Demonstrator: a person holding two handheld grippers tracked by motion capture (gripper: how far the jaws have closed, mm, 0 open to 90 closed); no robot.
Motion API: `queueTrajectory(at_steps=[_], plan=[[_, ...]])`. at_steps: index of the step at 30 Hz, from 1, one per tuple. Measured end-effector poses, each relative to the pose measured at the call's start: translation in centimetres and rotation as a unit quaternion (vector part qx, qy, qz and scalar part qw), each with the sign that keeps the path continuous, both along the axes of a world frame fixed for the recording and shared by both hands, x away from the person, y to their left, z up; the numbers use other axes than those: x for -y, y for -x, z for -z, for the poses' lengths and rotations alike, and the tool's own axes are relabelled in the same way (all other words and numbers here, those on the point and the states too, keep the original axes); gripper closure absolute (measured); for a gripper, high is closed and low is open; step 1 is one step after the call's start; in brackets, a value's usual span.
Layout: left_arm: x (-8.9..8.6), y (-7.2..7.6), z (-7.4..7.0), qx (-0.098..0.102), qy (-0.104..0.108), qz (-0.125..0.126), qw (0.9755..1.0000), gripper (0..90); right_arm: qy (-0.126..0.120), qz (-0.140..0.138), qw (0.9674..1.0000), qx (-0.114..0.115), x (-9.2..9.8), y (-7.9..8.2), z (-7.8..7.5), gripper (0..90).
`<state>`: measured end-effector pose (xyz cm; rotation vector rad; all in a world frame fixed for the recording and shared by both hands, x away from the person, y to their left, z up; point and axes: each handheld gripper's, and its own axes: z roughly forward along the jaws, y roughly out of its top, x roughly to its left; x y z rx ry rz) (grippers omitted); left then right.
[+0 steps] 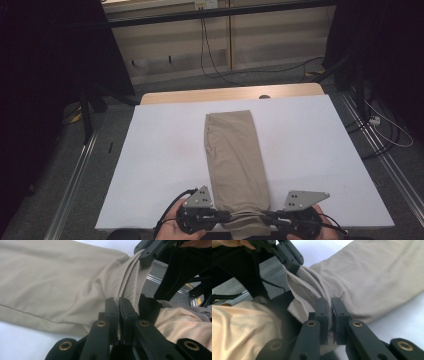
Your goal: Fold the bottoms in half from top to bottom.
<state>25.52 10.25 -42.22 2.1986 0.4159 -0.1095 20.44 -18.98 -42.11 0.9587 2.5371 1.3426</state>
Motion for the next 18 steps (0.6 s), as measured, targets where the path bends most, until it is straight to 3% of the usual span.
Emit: queueTrajectory(at_steps=[3,8,9,12,14,17,18], plan=[[0.0,0.9,0.0,0.002,-0.005,0.004,1.0,85.0,-0.001,-0.005,1.0,-0.003,-0.1,0.5,0.2,84.5],[-0.1,1.0,0.5,-0.014,-0.005,0.0,0.9999,83.6,0.001,-0.012,0.9998,-0.015,-0.1,0.5,0.5,82.9],[-0.2,1.1,0.5,-0.021,-0.005,0.008,0.9997,83.6,0.0,-0.012,0.9998,-0.015,-0.1,0.6,0.5,82.9],[-0.1,1.6,0.5,-0.018,-0.006,0.011,0.9997,83.8,0.0,-0.014,0.9997,-0.022,-0.2,1.0,0.5,83.1],[0.0,1.4,0.7,-0.027,-0.009,0.012,0.9995,82.8,0.004,-0.014,0.9997,-0.021,-0.2,1.1,0.5,82.0],[-0.1,0.8,1.1,-0.025,-0.011,-0.002,0.9996,75.5,0.001,-0.013,0.9996,-0.025,-0.2,1.1,0.7,73.5],[-0.1,0.8,1.1,-0.024,-0.006,-0.005,0.9997,72.1,-0.004,-0.011,0.9997,-0.022,-0.1,1.0,0.8,66.4]])
